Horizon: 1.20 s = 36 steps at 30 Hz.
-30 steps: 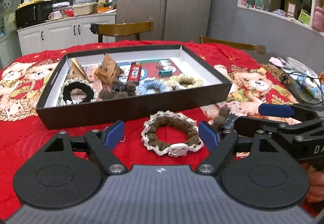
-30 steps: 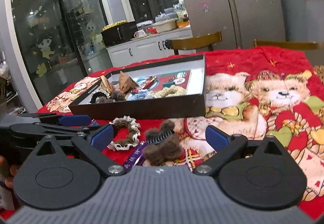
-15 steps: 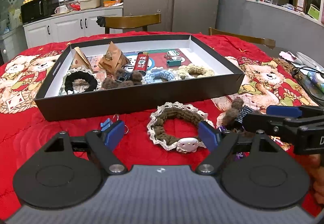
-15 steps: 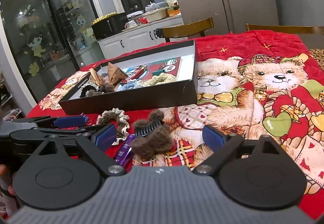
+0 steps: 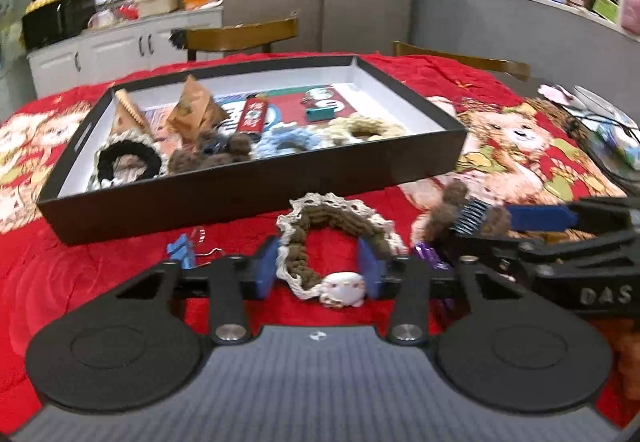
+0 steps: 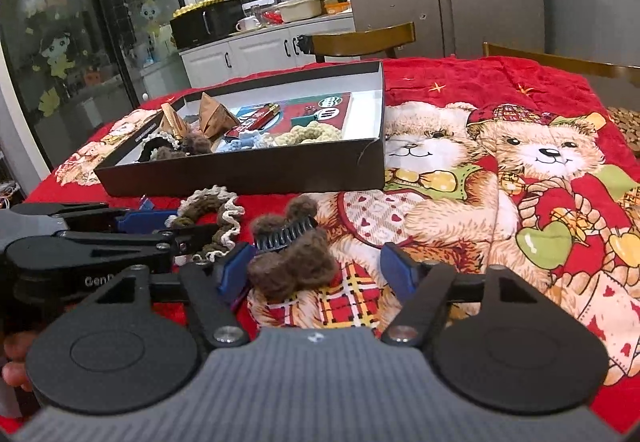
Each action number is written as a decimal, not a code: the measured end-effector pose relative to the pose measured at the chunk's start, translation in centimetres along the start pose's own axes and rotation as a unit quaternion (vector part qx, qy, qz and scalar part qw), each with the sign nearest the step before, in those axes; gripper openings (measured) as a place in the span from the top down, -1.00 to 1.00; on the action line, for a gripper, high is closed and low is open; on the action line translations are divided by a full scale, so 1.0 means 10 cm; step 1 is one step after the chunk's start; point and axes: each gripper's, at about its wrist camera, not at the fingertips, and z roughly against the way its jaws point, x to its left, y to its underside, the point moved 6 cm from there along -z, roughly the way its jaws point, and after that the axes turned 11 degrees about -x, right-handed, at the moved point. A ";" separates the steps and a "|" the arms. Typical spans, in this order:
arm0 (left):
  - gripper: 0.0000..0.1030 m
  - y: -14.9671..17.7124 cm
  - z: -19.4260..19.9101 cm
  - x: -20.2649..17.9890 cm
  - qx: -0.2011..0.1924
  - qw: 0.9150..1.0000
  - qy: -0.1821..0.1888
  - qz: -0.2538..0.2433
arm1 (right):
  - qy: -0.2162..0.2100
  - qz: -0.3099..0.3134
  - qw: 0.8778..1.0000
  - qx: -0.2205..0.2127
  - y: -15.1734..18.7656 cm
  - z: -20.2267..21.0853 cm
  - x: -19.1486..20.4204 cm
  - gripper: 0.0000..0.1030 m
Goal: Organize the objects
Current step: 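Grasp the white-and-brown crochet scrunchie with left tool while right tool grasps brown plush hair clip, then carry the crochet scrunchie with left tool while right tool carries plush clip into box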
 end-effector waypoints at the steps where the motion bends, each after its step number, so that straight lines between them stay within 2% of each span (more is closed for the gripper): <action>1: 0.43 0.00 0.01 -0.02 -0.002 1.000 0.008 -0.003 | 0.000 -0.001 1.000 0.000 0.00 0.00 0.00 -0.28; 5: 0.57 0.01 0.05 -0.04 -0.011 1.000 0.023 0.001 | 0.007 0.015 1.000 0.004 0.01 -0.01 0.03 -0.24; 10: 0.73 0.00 0.10 -0.03 -0.025 1.000 0.005 0.001 | 0.000 0.015 1.000 0.004 0.01 -0.01 0.03 0.12; 13: 0.75 0.00 0.10 0.01 -0.025 1.000 -0.003 0.009 | 0.000 0.014 1.000 0.001 0.01 0.00 0.03 0.20; 20: 0.78 -0.02 0.16 0.02 -0.041 0.999 -0.009 0.007 | -0.008 -0.003 1.000 -0.006 -0.01 0.03 -0.02 0.25; 24: 0.79 -0.04 0.24 0.00 -0.063 0.998 0.001 0.006 | -0.010 -0.003 1.000 -0.014 -0.03 0.05 -0.02 0.27; 31: 0.79 -0.08 0.35 -0.04 -0.093 0.995 -0.022 -0.016 | -0.020 -0.015 0.999 -0.034 -0.06 0.11 -0.04 0.29; 36: 0.79 -0.11 0.44 -0.02 -0.119 0.993 -0.020 -0.009 | -0.020 -0.017 0.999 -0.047 -0.12 0.16 -0.02 0.29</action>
